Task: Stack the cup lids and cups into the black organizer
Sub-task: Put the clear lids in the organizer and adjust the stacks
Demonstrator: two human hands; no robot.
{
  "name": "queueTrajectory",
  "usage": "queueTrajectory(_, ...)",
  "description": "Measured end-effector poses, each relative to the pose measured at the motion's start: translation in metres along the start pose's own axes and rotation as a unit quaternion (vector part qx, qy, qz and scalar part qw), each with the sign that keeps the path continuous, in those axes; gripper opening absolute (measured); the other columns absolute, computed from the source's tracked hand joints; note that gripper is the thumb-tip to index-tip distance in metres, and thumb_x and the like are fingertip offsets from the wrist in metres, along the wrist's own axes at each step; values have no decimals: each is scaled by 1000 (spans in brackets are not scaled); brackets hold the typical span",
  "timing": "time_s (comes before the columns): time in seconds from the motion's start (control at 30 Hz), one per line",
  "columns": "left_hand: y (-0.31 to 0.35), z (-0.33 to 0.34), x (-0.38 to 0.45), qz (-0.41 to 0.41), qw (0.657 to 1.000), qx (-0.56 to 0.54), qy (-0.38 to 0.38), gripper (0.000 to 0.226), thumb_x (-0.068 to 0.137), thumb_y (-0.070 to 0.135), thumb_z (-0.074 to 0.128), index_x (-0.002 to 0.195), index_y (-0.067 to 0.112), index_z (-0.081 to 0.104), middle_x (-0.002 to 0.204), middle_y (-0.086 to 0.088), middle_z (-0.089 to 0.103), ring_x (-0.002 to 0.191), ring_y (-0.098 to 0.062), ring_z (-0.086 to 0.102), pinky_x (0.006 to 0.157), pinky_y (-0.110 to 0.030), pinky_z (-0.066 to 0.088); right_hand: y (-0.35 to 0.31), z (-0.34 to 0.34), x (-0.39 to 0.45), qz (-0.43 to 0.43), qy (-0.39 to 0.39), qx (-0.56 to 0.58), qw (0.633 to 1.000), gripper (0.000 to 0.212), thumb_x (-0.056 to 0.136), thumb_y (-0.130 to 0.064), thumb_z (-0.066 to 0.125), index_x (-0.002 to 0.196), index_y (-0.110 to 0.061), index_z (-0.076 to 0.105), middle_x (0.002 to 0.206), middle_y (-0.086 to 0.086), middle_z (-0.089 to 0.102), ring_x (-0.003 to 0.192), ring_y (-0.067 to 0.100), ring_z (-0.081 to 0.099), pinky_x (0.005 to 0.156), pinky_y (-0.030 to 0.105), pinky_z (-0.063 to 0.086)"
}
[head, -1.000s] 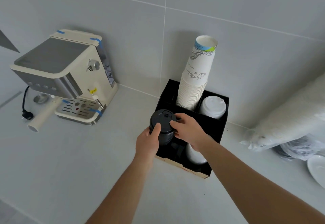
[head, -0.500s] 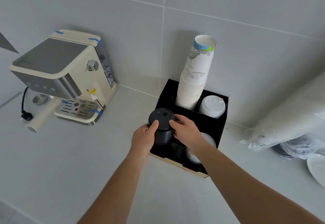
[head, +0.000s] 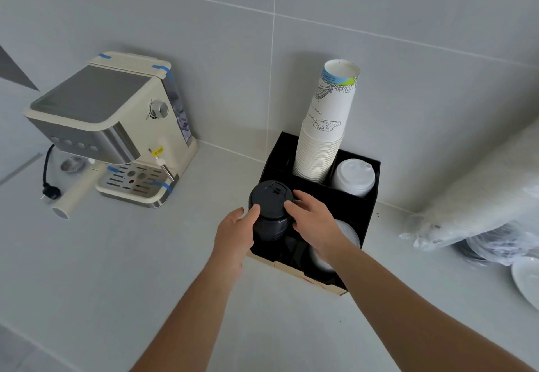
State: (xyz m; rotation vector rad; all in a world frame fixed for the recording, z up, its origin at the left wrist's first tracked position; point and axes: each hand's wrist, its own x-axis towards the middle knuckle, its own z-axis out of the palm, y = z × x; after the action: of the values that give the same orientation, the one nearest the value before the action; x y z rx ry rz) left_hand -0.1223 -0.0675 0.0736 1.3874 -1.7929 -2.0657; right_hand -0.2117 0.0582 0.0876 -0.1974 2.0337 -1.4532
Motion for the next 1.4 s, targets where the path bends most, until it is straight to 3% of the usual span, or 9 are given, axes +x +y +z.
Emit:
queueTrajectory(0.1,-14,-10,-17,-18,999,-47,-13,46,92,43,57,128,16,53,113,0,60,108,-19,60,96,-38,52,-1,-10,-6,20,15,19,1000,60,90,-40,61,148,-29,46,144,-5,57,132,16,53,114,43,42)
queueTrajectory(0.2,-29,-17,-38,-50,993,-94,-43,34,95,36,55,122,15,57,112,-1,64,106,-18,64,95,-37,51,-3,-22,-13,22,18,48,998,57,95,-32,60,149,-25,45,144,-4,54,130,15,53,115,41,41)
queueTrajectory(0.63,6,46,-56,-8,974,-148,-171,23,97,25,53,111,14,67,112,-8,73,102,-19,71,96,-39,53,-4,-107,-32,15,122,166,978,36,96,-23,62,130,-12,63,123,4,68,115,19,65,107,37,47)
queueTrajectory(0.77,26,75,-45,0,970,-147,-192,22,96,23,57,112,12,67,113,-10,72,103,-20,71,96,-38,53,1,-142,-20,28,171,195,965,15,96,-22,62,107,-16,69,118,7,70,111,22,67,100,34,50)
queueTrajectory(0.93,45,117,-28,1,971,-117,-210,22,94,21,60,113,11,64,114,-11,69,108,-22,66,97,-36,52,4,-169,3,39,205,211,955,18,96,-21,61,111,-11,66,116,9,67,103,24,65,93,32,52)
queueTrajectory(1.03,52,141,-12,14,974,-65,-216,6,89,20,62,92,16,64,99,-4,66,102,-18,63,100,-35,48,5,-174,23,46,218,156,962,11,93,-24,65,100,-17,70,112,7,67,98,20,64,100,38,53)
queueTrajectory(1.1,59,154,-4,23,976,-17,-218,16,79,24,61,74,19,47,77,-4,42,74,-16,46,95,-32,44,8,-174,36,40,212,70,974,29,89,-30,70,116,-20,72,114,0,67,105,18,64,106,44,50)
queueTrajectory(1.17,61,164,7,26,978,13,-208,24,76,28,59,76,22,37,79,-3,30,73,-17,27,88,-32,34,8,-171,45,32,193,-29,980,50,85,-35,73,133,-27,63,128,-2,64,117,16,62,105,43,50)
queueTrajectory(1.4,61,189,33,12,981,56,-185,22,81,36,56,88,17,64,97,-1,61,94,-16,54,99,-34,43,8,-167,61,16,130,-231,964,74,84,-43,73,150,-33,43,147,-2,54,123,17,58,88,19,37)
